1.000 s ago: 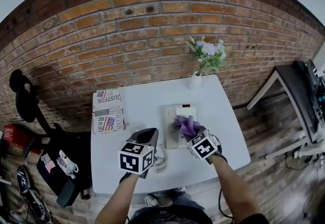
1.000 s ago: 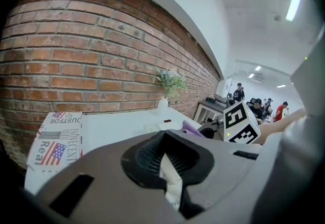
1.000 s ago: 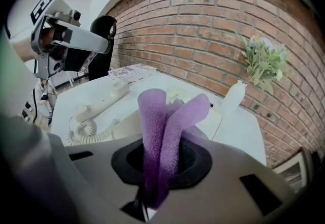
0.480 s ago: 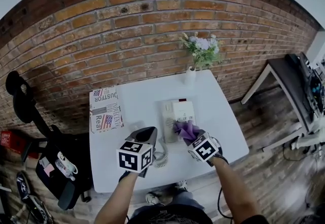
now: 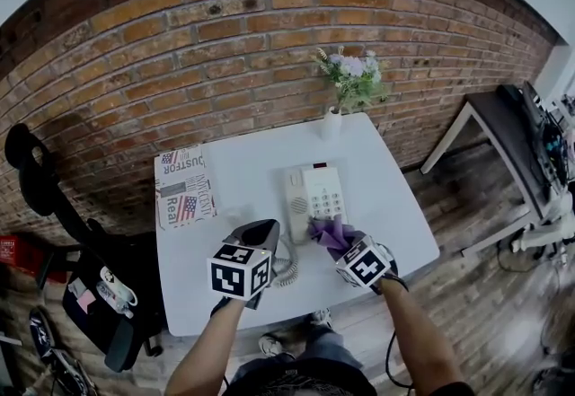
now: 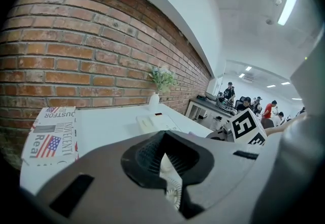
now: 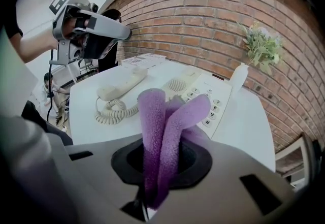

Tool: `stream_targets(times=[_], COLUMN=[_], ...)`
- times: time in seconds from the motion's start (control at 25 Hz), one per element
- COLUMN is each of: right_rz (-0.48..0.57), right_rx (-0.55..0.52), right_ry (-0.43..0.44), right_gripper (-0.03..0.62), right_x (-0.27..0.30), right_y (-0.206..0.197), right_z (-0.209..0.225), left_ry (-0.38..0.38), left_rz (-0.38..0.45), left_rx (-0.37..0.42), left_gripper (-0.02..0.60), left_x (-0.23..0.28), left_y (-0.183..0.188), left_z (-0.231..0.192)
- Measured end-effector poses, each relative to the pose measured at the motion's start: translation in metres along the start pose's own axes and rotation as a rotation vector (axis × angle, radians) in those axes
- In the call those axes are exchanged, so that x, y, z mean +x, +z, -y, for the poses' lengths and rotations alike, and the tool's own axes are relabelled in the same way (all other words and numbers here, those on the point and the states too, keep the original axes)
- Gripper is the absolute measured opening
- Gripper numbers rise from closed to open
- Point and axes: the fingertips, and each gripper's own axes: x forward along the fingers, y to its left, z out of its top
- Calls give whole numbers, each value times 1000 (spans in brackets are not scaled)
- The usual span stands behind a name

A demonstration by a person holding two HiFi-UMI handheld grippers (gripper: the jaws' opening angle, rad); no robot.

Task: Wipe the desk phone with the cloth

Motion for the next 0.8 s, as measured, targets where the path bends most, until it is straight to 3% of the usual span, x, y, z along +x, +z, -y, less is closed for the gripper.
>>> stream_targets(times=[0.4, 0.8], right_rz=[67, 189], right_rx=[-42, -123], right_ry=[-38, -48], right_gripper=[46, 48], right_x=[-31, -51], right_y=[24, 90], right_z=[17, 64], left_ry=[10, 76], left_rz=[6, 13], left_rx=[-2, -13], left_gripper=[5, 5], left_x=[5, 14], left_y=[8, 22], left_z=[-5, -14])
